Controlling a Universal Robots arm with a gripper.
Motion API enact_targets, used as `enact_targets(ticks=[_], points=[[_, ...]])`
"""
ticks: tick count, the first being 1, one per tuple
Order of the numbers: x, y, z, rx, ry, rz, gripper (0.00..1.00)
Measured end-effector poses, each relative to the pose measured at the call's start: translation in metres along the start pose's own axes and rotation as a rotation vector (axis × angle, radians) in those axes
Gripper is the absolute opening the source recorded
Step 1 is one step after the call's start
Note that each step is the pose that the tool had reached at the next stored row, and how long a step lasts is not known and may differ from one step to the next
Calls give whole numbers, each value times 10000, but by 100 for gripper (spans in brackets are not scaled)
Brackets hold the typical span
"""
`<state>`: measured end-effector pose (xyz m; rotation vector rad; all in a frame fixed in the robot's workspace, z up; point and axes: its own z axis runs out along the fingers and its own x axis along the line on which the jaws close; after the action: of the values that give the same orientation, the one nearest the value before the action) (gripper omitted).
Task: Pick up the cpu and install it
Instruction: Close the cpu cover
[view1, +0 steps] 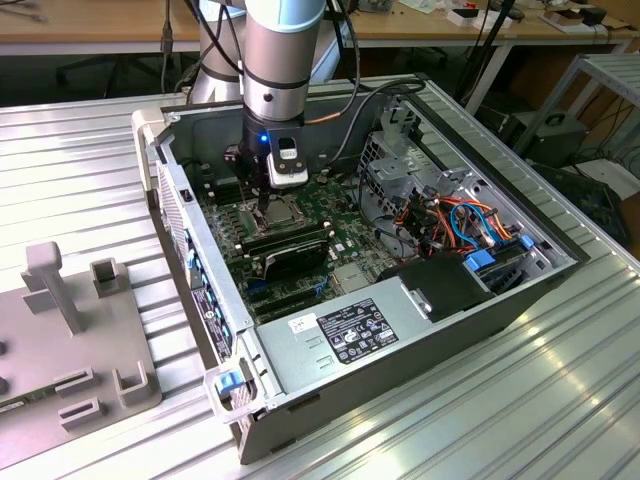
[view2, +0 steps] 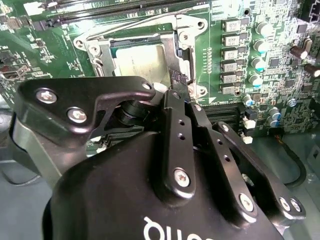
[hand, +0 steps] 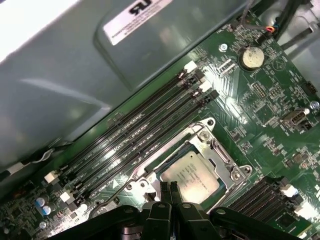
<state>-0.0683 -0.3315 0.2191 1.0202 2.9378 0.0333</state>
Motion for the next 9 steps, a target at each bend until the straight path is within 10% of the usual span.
enact_targets(ticks=[9], points=[[0, 0, 0, -18, 25, -805, 11]])
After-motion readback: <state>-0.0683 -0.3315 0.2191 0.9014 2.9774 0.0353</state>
